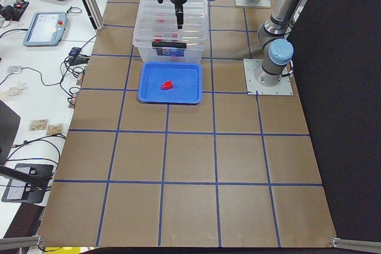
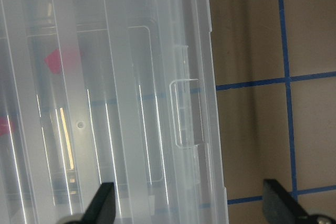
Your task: Place red block in blue tray from box
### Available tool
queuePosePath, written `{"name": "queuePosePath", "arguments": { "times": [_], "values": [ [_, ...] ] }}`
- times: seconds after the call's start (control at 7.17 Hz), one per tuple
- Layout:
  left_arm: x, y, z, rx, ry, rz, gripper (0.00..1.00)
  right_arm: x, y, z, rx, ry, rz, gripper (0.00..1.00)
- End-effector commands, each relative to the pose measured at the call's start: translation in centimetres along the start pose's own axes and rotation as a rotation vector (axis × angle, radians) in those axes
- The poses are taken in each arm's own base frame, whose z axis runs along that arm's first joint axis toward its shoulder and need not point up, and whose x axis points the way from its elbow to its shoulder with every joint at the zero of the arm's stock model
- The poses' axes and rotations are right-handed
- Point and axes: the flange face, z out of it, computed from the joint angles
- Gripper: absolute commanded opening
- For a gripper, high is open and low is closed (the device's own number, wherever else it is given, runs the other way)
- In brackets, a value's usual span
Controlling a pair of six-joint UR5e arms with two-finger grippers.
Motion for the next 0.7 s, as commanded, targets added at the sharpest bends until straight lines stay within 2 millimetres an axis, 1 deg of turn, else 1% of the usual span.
{"name": "queuePosePath", "arguments": {
  "times": [0.0, 0.56],
  "values": [
    [0.06, -0.04, -0.01, 0.004, -0.001, -0.003, 1.00, -0.23, 0.12, 0.21, -0.006, -0.005, -0.002, 1.00],
    [0.20, 0.11, -0.07, 0.004, 0.005, -0.001, 1.00, -0.26, -0.01, 0.57, -0.011, -0.005, -0.007, 1.00]
  ]
}}
